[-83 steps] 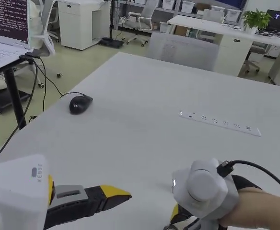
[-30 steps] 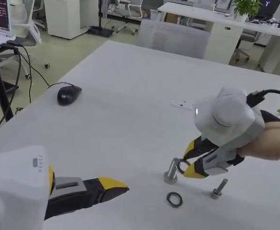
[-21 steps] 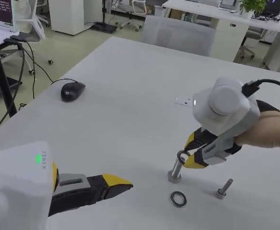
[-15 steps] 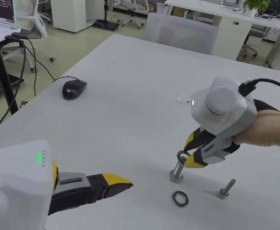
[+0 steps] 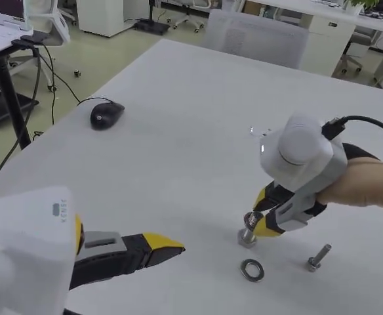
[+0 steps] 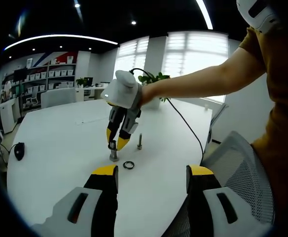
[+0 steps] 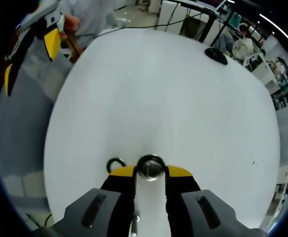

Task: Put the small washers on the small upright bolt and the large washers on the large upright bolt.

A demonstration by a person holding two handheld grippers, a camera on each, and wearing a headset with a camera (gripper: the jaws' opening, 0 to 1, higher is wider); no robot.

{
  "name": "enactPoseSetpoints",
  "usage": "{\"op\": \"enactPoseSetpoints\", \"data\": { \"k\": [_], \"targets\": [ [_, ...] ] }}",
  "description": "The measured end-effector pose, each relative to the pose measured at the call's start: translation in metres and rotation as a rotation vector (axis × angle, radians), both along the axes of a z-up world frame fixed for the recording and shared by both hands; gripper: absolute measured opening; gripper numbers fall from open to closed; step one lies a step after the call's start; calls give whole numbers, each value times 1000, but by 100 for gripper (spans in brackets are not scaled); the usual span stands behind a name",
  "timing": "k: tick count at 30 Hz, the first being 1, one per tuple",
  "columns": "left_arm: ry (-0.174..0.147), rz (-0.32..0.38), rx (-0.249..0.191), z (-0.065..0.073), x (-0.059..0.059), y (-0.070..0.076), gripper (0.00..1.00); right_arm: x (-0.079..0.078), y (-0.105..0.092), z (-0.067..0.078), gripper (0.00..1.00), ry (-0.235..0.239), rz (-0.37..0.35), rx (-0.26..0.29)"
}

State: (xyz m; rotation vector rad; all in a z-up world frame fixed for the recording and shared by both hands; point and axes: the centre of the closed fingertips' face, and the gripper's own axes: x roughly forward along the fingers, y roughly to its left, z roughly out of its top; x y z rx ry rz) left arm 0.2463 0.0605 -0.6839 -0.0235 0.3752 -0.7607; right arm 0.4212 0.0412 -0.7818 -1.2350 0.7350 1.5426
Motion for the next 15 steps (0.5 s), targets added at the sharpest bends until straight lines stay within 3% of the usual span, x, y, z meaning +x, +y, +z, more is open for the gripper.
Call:
{"op": "enactPoseSetpoints", "data": {
  "k": [6, 15],
  "targets": [
    [7, 7, 1, -3, 0, 3, 55, 3, 0, -19, 23, 7, -6, -11],
    [19, 19, -9, -7, -1, 5, 55, 1, -1, -33, 23, 18, -6, -19]
  ]
}}
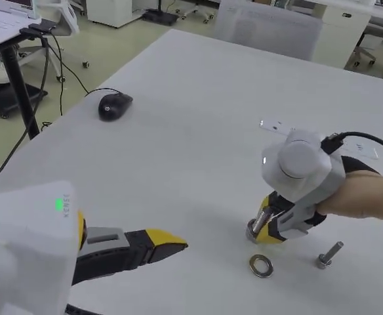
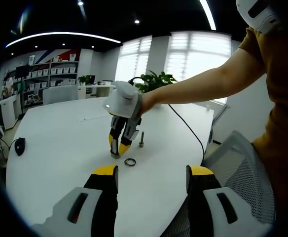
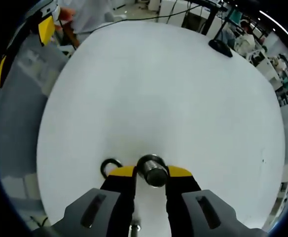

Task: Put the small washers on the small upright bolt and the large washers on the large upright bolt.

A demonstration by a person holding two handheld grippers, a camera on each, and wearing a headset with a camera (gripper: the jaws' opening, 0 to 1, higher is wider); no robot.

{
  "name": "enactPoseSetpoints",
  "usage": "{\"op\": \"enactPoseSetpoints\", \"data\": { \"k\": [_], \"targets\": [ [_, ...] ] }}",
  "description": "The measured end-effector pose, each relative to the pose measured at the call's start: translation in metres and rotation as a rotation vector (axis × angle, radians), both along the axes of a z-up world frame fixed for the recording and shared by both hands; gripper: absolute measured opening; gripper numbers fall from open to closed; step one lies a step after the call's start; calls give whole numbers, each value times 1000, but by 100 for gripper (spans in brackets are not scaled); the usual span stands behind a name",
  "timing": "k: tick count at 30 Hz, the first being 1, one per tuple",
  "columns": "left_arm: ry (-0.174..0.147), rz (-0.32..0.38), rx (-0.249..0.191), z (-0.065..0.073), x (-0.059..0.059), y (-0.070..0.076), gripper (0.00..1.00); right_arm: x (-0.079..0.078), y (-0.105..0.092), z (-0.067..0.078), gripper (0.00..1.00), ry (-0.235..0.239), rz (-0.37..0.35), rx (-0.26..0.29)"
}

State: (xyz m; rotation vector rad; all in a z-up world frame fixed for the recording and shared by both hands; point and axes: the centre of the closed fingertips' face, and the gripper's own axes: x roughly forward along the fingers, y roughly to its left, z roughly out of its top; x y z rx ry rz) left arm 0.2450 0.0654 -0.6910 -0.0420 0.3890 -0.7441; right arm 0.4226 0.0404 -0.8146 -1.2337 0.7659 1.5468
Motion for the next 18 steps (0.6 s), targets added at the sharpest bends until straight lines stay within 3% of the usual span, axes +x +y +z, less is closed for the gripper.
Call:
{"op": "enactPoseSetpoints", "data": {
  "k": [9, 18],
  "targets": [
    [-3, 5, -3, 2, 1, 0, 55, -2, -2, 3, 24, 8, 9, 16],
    [-12, -1, 10, 6, -1, -1, 55, -1, -12, 18, 25, -12, -14, 37]
  ]
}}
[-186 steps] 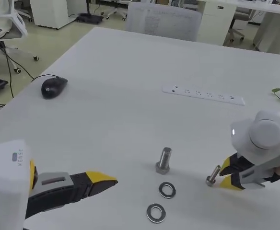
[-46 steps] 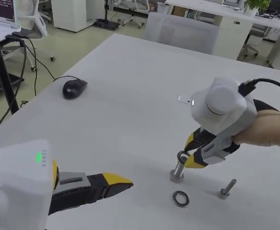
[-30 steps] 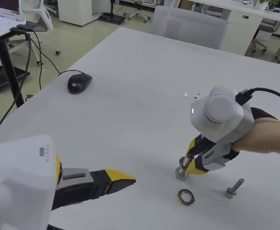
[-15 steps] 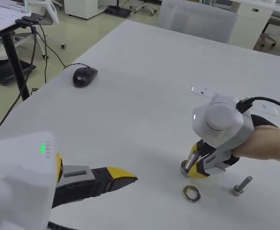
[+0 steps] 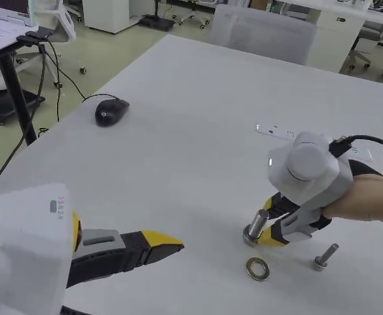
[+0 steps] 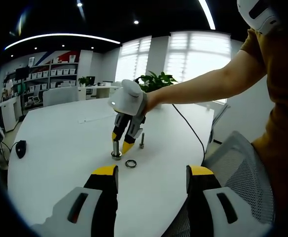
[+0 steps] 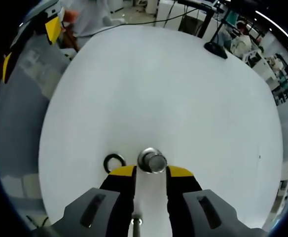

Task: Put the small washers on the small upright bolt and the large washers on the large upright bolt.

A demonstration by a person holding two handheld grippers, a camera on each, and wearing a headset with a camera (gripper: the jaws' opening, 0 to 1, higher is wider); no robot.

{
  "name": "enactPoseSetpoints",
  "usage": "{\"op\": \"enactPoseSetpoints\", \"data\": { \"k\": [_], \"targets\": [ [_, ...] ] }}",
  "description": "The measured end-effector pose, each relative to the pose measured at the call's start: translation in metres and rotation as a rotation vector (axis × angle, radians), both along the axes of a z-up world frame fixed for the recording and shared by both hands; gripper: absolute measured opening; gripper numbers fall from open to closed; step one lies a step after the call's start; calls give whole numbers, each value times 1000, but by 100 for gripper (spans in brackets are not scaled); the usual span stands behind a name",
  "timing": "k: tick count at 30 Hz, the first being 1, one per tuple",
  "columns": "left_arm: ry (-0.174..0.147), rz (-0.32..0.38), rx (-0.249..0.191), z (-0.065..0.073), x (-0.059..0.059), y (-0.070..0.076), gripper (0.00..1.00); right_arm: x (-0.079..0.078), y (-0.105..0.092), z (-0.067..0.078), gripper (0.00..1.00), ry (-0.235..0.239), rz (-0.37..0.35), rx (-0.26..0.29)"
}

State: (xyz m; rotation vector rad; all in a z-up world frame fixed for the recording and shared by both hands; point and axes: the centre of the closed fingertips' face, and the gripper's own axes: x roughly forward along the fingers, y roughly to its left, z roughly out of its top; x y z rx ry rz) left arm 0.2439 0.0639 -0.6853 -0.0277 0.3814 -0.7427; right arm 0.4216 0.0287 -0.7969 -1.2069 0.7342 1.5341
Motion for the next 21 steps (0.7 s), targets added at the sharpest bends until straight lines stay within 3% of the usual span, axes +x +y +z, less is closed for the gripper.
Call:
{"op": "enactPoseSetpoints", "data": {
  "k": [7, 21],
  "targets": [
    [-16, -7, 13, 6, -2, -1, 55, -11, -16, 6, 24, -4, -15, -3],
    [-45, -15, 37, 14, -12, -4, 55, -49, -35, -4, 24, 17, -6, -20]
  ]
}}
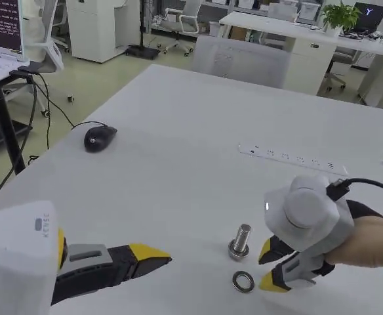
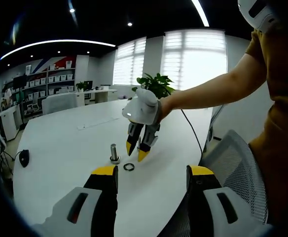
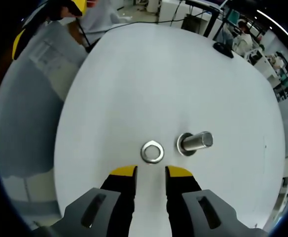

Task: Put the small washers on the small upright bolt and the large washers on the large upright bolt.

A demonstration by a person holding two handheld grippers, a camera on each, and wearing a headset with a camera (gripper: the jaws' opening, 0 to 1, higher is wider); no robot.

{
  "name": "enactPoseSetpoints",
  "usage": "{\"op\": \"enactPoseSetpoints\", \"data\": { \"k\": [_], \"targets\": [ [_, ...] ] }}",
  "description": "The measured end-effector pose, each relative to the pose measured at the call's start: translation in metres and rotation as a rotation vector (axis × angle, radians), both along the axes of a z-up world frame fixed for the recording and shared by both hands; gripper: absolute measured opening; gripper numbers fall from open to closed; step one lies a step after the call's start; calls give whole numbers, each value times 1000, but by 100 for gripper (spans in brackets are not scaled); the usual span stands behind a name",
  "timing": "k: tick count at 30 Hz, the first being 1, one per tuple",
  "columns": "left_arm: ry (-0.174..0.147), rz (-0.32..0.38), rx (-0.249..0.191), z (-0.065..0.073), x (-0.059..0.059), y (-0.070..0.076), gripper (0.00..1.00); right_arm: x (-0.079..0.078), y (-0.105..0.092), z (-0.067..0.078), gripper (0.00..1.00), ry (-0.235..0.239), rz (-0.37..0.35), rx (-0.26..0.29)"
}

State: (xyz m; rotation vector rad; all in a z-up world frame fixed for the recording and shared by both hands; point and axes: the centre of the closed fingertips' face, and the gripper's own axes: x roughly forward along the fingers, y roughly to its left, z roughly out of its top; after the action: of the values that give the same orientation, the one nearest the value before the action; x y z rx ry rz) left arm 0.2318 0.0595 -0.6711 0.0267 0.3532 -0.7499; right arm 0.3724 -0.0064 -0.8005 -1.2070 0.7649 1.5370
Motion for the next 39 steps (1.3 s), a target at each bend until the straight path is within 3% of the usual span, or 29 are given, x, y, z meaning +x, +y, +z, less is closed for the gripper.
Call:
{"op": "enactPoseSetpoints", "data": {
  "k": [15, 22, 25, 35, 39],
  "targets": [
    [-13, 16, 3, 7, -9, -2, 55, -16, 1, -8, 26, 12, -20, 11],
    [-5, 26, -2, 6, -12, -2, 55, -9, 11, -14, 28, 24, -45, 15],
    [-5, 34, -8, 6, -11, 0, 55, -7, 14, -19, 33, 37, -59, 2],
    [-4, 54, -12, 5, -6, 6, 55, -2, 22, -24, 33, 60, -67, 0],
    [1, 58, -12, 2, -5, 7, 55, -1, 20, -25, 32, 99, -93, 3]
  ]
}}
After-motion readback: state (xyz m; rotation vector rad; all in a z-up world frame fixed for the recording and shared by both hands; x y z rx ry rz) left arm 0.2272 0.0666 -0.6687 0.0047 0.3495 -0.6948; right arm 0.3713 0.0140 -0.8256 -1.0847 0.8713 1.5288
